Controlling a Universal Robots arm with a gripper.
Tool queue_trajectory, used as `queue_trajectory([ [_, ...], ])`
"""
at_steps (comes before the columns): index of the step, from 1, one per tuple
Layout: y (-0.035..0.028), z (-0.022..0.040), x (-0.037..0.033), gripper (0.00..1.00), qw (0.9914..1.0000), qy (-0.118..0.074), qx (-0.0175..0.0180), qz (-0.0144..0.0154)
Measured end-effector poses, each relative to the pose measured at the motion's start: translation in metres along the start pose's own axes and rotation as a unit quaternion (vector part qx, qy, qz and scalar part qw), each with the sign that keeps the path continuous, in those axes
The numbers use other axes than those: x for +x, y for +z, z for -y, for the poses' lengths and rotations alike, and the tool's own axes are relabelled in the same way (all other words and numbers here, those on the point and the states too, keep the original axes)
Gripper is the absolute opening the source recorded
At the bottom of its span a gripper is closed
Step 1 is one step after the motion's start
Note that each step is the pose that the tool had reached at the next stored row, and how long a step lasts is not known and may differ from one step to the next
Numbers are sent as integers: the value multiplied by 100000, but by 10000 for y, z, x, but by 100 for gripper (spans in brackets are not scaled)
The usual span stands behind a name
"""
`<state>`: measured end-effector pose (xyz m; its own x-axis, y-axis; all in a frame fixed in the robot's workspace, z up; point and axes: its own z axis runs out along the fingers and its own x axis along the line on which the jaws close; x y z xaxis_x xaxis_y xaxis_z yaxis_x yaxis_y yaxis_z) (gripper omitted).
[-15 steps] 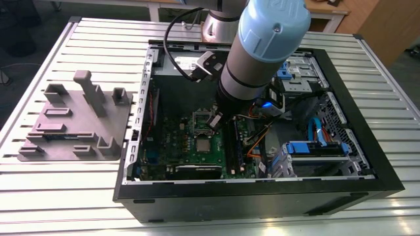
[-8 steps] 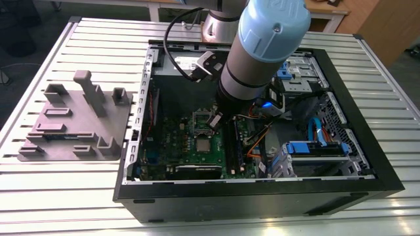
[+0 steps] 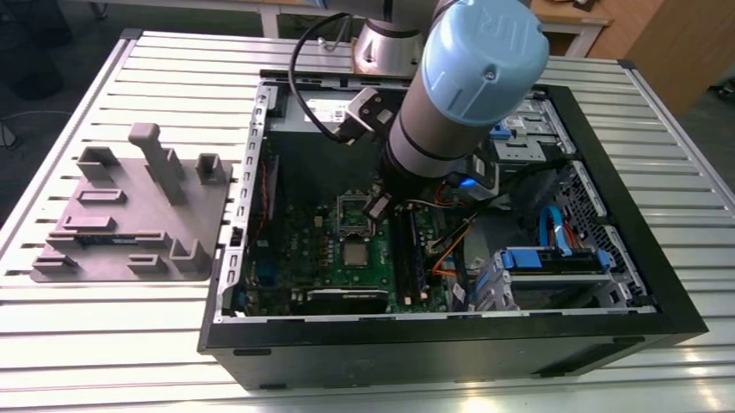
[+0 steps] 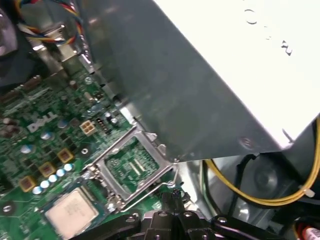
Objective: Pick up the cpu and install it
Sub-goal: 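Close the cpu cover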
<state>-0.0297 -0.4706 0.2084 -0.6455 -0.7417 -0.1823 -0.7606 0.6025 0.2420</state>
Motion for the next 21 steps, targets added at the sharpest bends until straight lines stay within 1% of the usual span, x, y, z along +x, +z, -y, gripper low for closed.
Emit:
queue_trajectory([
  [3, 17, 7, -33, 10, 99999, -23, -213, 250],
  [7, 39, -3, -64, 10, 99999, -29, -291, 336],
  [13, 83, -10, -77, 10, 99997, -56, -499, 588],
  [21, 131, -33, -83, 10, 99996, -61, -551, 647],
])
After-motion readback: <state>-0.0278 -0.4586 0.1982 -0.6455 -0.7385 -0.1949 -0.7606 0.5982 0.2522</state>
